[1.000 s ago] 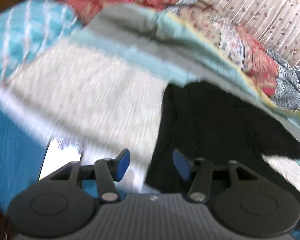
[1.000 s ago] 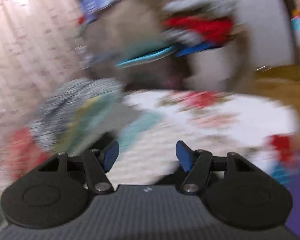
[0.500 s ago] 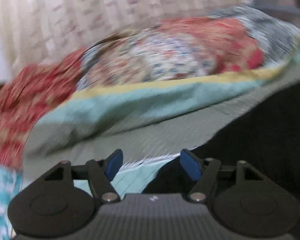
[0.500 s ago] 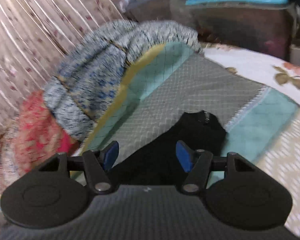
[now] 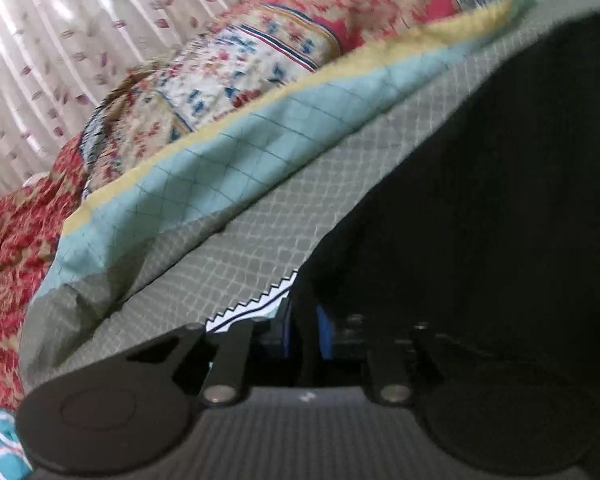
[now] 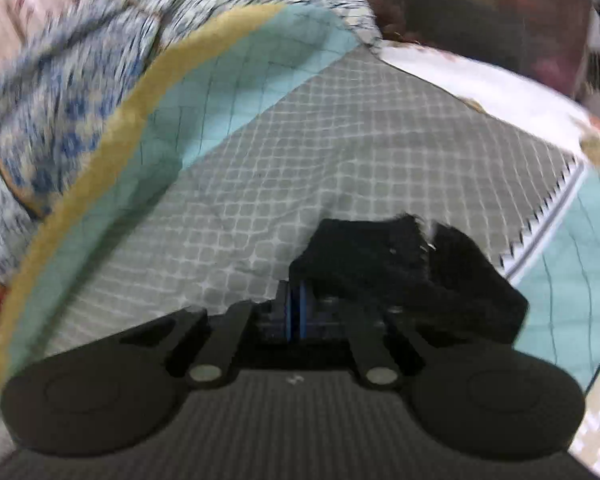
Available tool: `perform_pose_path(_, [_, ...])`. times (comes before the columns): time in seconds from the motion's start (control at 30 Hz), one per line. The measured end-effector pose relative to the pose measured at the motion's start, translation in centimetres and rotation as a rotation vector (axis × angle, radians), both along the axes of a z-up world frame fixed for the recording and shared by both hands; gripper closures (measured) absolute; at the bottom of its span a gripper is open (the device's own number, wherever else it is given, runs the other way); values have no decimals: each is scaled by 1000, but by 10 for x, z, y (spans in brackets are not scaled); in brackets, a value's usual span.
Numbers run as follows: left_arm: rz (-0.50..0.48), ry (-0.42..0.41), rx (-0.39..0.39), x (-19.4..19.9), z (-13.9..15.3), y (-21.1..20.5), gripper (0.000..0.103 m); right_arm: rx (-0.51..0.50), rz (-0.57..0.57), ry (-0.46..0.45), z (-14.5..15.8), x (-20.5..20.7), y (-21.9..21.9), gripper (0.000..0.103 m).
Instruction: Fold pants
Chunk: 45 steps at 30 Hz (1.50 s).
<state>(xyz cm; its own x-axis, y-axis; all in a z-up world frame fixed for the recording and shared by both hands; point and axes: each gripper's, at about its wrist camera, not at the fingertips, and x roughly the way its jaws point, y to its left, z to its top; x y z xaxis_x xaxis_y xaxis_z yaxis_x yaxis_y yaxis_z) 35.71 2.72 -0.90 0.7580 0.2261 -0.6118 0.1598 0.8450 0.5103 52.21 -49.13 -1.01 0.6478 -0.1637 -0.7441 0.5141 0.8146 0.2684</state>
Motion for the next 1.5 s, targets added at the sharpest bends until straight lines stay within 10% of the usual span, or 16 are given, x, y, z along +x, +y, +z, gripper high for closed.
perform_pose_path(0.27, [11,-150,-116,-63,78,-1,92,110,2,-219,74,-70,-13,97])
perform_pose_path(0.53, [-52,-183,-193,-195,123,-9,92,246,-3,-372,123,-224,-48,97])
perform_pose_path(0.83, [-13,-85,-265,-335,90,-15,87,336,-133,-288,53,-404,-87,97])
perform_pose_path(0.97, [-13,58,-214,-362,60,-25,81,430,-294,-175,-3,-441,-96,86])
perform_pose_path(1.03, [-19,61,-242,-376,65,-21,80,543,-342,-261,-13,-461,-100,74])
perform_pose_path(1.3, [286,-7,-616,-367,115,77,62,359,-324,-576,81,-509,-105,60])
perform_pose_path(1.5, [516,70,-936,-332,95,143,26,69,-243,-751,181,-566,-116,58])
